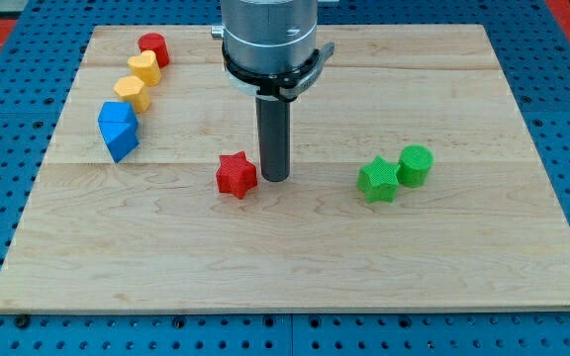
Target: Move the red star to the bottom of the blue triangle
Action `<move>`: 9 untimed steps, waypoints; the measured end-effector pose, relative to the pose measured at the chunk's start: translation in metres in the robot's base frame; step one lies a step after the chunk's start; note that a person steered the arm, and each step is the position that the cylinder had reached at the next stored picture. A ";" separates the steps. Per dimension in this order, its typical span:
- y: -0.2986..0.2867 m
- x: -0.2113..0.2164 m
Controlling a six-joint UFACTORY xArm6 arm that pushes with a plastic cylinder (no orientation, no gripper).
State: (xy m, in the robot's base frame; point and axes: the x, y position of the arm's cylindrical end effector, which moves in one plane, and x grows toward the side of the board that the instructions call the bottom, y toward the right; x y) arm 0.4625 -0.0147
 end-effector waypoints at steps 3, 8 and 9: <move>-0.034 0.007; -0.140 0.030; -0.158 0.025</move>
State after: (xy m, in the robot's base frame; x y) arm 0.4879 -0.1723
